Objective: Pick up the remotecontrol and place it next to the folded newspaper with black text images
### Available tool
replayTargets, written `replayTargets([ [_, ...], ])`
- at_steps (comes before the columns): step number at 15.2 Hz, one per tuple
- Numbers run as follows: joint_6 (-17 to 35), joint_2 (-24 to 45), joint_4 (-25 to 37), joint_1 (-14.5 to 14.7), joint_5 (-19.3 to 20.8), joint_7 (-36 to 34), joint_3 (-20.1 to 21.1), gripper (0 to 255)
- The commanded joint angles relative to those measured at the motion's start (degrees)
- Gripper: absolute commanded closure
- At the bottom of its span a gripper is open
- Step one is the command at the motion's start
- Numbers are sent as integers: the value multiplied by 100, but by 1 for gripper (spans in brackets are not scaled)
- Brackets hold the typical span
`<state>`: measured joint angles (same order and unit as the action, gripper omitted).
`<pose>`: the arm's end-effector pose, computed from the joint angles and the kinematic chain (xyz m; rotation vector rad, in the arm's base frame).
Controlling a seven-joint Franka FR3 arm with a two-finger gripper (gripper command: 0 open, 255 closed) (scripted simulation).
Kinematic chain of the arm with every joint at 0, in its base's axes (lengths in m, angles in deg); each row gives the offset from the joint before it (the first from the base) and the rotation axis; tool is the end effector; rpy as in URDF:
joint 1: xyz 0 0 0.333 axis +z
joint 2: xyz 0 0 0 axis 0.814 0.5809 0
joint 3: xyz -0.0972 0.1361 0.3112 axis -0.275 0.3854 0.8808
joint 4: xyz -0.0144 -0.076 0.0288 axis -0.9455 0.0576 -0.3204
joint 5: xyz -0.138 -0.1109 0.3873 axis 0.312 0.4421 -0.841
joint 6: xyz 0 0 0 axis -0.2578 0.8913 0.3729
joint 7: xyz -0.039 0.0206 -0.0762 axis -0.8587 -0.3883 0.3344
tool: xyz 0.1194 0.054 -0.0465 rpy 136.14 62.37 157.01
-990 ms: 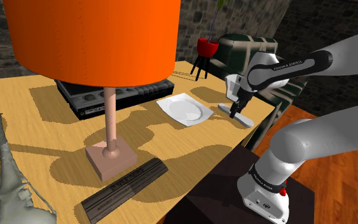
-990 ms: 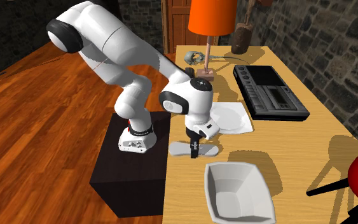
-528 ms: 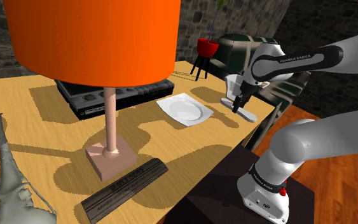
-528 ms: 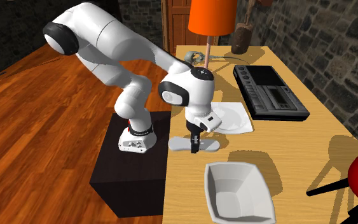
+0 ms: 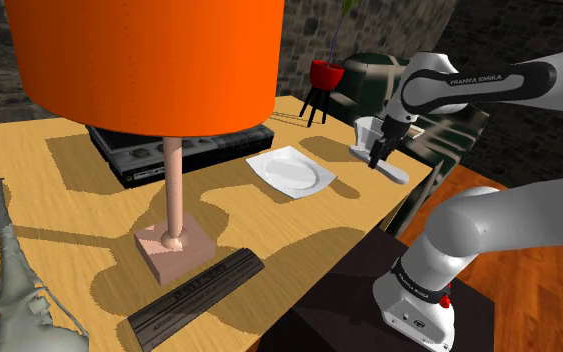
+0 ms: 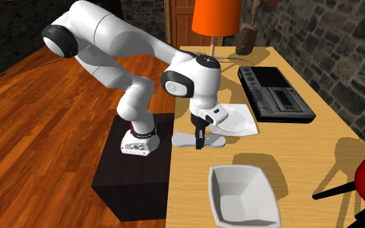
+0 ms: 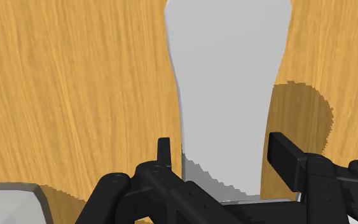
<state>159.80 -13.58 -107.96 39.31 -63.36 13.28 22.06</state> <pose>0.2655 -0.2052 0.3956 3.1168 -0.1826 -0.0184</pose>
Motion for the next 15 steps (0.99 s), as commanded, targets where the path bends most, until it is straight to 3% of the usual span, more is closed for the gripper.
replayTargets([
  [1, -100, -137, -64, 106, -134, -225, 215, 255],
  [8, -147, -301, -269, 763, -831, -1301, 1162, 255],
  [15, -17, 51, -86, 1470, -1546, -2353, 2069, 255],
])
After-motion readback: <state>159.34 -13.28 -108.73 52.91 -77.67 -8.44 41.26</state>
